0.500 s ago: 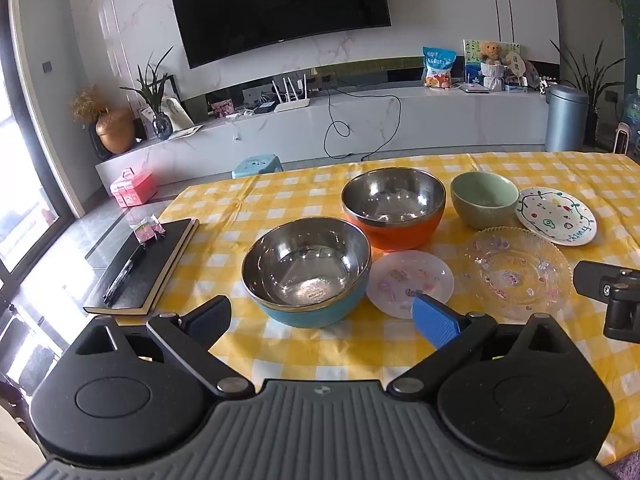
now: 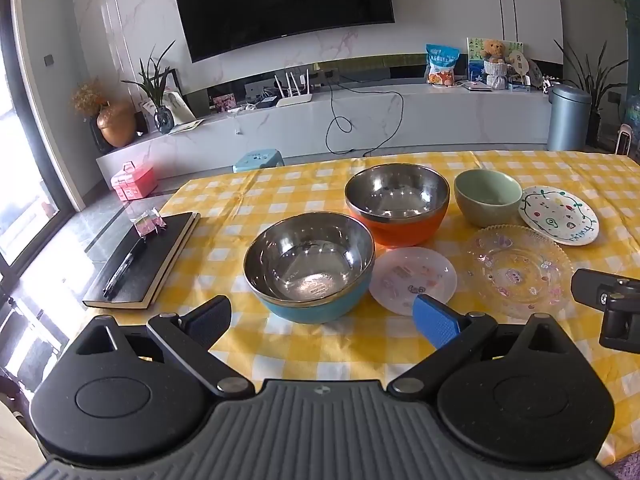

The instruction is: Organize plates and bowls

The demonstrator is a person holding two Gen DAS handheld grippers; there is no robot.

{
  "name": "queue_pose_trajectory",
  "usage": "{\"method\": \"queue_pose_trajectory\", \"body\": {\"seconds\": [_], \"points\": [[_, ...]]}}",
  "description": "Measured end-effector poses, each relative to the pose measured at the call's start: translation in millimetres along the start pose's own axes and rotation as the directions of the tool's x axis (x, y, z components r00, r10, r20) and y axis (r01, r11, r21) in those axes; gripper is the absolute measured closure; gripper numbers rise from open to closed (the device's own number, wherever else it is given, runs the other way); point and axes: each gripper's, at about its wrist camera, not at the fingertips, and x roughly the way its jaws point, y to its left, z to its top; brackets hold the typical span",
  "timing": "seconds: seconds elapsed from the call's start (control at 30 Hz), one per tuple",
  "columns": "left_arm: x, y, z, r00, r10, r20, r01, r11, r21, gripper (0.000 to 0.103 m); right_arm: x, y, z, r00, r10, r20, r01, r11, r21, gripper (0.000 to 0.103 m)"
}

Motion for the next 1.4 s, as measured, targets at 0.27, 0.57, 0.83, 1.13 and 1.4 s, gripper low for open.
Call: {"method": "queue_pose_trajectory", "body": {"seconds": [0.27,0.57,0.83,1.13,1.4], "points": [[2.6,0.3,-1.4,1.000,0.000,-0.001,0.000,1.000,0.008,0.000,1.8,2.7,-2.4,1.000,0.009,-0.018,-0.010,1.000,-0.009,0.003],[3.9,-0.3,-1.2,1.000,0.002,-0.002,-0.002,1.000,0.010,0.000,3.8,4.6,-1.9,1.000,0.007,-0.029,-0.008,1.000,-0.009,0.003],[4.9,-1.8,-2.1,1.000,0.004,-0.005,-0.003,1.000,0.008,0.000,3.9,5.5,-2.4,0.999,0.010,-0.036,-0.011,1.000,-0.012,0.003],[4.3,-5.2,-3.2,1.000,0.001,-0.010,-0.001,1.000,0.008,0.000,4.8,5.0,-2.8,0.999,0.011,-0.041,-0.011,1.000,-0.007,0.003],[3.7,-5.5,-3.9,1.000,-0.002,-0.013,0.002,1.000,0.007,0.000,6.4,6.7,-4.4,0.999,0.012,-0.047,-0.012,1.000,-0.010,0.003]]}}
